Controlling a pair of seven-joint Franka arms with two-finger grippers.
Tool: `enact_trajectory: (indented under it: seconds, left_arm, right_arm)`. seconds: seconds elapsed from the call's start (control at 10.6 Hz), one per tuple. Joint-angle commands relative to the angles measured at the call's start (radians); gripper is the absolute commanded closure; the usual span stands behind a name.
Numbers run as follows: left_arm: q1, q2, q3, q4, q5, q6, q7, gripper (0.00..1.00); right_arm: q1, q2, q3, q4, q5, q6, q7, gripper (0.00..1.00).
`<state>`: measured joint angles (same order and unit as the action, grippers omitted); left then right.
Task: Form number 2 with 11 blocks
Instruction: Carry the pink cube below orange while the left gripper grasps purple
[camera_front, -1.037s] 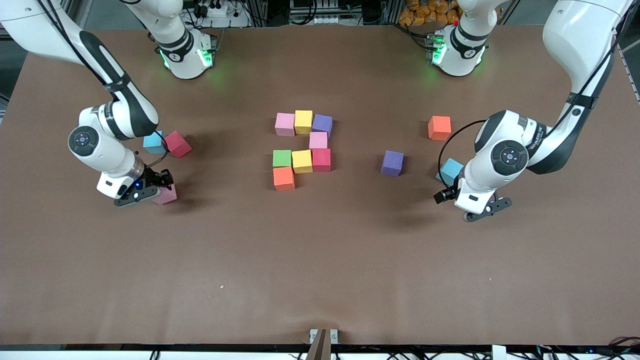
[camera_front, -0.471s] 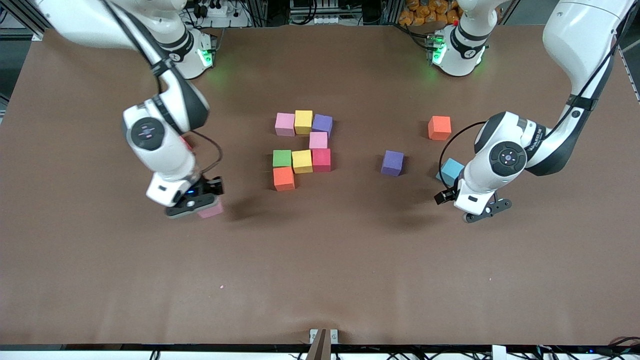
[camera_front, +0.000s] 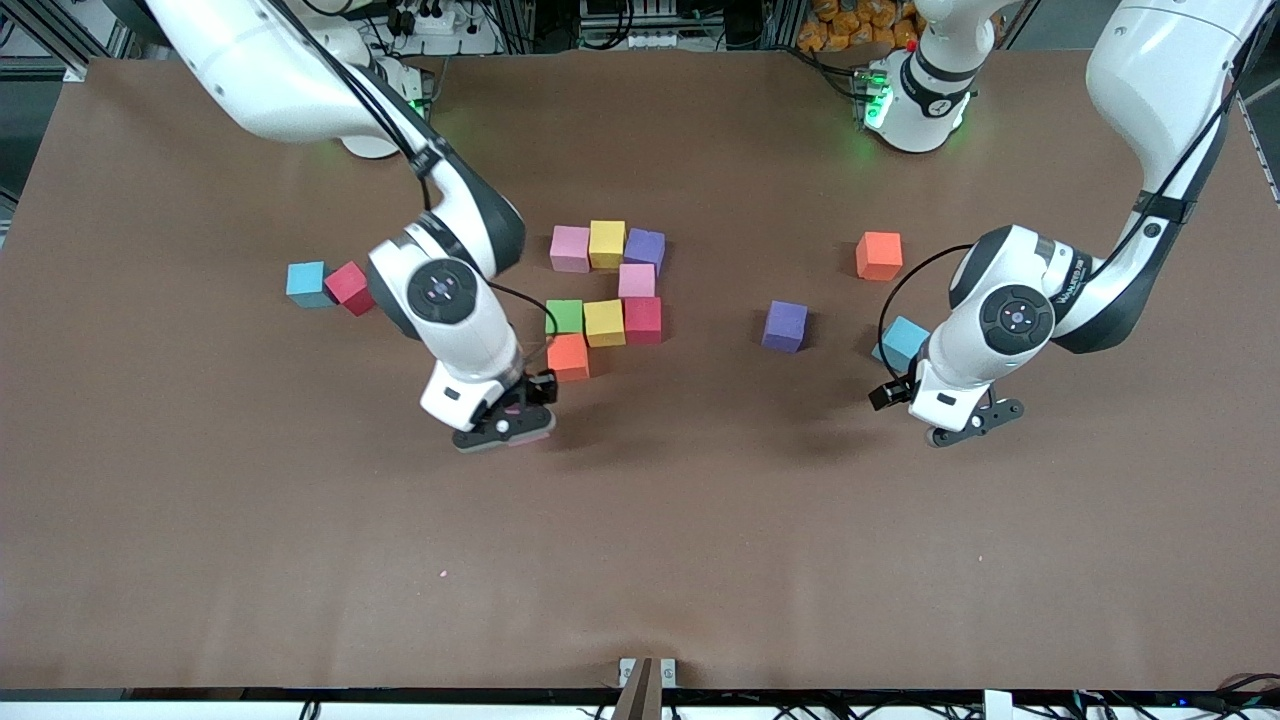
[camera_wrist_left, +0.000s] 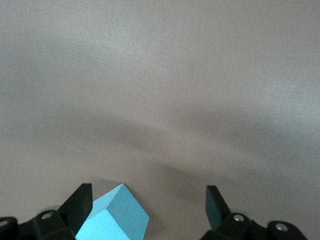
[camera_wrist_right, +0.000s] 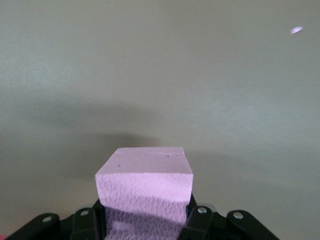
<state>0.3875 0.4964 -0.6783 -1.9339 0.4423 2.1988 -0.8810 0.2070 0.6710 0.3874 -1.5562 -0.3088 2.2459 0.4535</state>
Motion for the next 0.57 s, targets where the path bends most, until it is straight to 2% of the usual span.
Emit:
enact_trajectory:
  seconds: [0.0, 0.47]
  left_arm:
    - [0.008, 0.005, -0.006, 0.007, 0.026, 0.001, -0.004, 0.0]
    - [0.004, 0.002, -0.009, -0.005, 0.027, 0.001, 0.01, 0.0]
  right_arm:
    - [0.047, 0.143, -0.013, 0.148, 0.031, -0.014, 0.01, 0.77]
    - [0.072, 0.192, -0.012, 0.171, 0.034, -0.012, 0.049, 0.79]
